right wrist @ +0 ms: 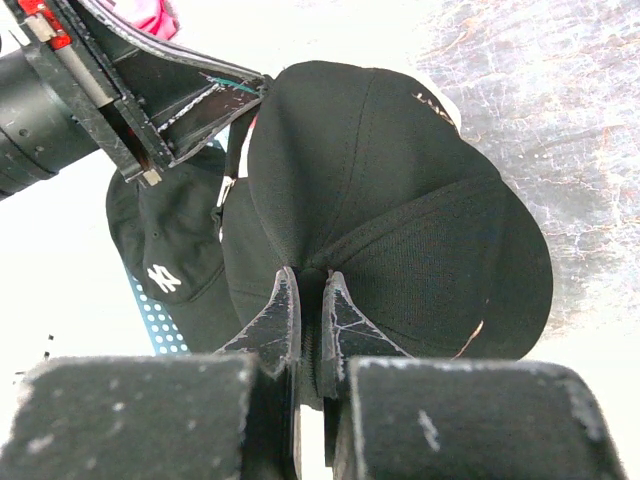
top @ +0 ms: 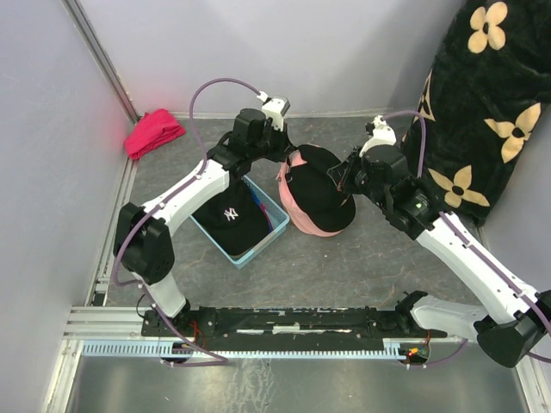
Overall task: Stack the hats
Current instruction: Stack the hat on the hat.
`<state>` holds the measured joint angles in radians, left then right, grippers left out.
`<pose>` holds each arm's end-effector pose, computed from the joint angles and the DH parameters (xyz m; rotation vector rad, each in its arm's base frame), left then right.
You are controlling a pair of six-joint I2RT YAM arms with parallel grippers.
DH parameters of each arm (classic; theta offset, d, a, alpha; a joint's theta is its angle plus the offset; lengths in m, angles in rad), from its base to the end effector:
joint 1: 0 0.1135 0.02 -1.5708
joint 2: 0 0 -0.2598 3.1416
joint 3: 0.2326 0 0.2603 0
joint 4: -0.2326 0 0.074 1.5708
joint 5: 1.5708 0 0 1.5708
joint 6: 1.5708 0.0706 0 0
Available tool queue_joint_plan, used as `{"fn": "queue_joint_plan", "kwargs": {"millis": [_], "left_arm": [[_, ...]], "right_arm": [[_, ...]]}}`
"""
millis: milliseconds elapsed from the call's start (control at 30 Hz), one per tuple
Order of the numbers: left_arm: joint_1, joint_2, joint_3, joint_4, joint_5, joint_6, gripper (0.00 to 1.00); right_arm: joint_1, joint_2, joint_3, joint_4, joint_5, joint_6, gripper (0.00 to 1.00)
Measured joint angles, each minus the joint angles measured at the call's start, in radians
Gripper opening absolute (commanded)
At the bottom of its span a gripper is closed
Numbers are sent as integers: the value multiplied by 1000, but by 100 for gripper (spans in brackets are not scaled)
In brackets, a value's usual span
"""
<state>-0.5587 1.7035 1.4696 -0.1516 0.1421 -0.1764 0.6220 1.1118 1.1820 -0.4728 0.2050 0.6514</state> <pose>0.3746 -0.2460 0.3166 0.4746 1.9473 -0.6174 0.2400 0.1544 0.3680 0.1666 2.0118 0.6250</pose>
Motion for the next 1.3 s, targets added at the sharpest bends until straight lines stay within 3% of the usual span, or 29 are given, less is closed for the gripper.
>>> {"fn": "queue_joint_plan", "kwargs": {"millis": [333,533,700,1067,1300], "left_arm": [[5,48,24,-23,3,-1,13],[7,66,46,-27,15,-1,13],[24,71,48,-35,-3,0,14],[75,70,42,-30,-55,16,16],[76,68,29,-11,-34,24,30]], "right_arm": [[5,15,-14,18,11,3,5],[5,17,-15,19,25,-2,35],[7,14,-6,-10,51,-28,46],[8,61,97,-60,92,-100,51],[8,130,179,-65,89,-146,57]]}}
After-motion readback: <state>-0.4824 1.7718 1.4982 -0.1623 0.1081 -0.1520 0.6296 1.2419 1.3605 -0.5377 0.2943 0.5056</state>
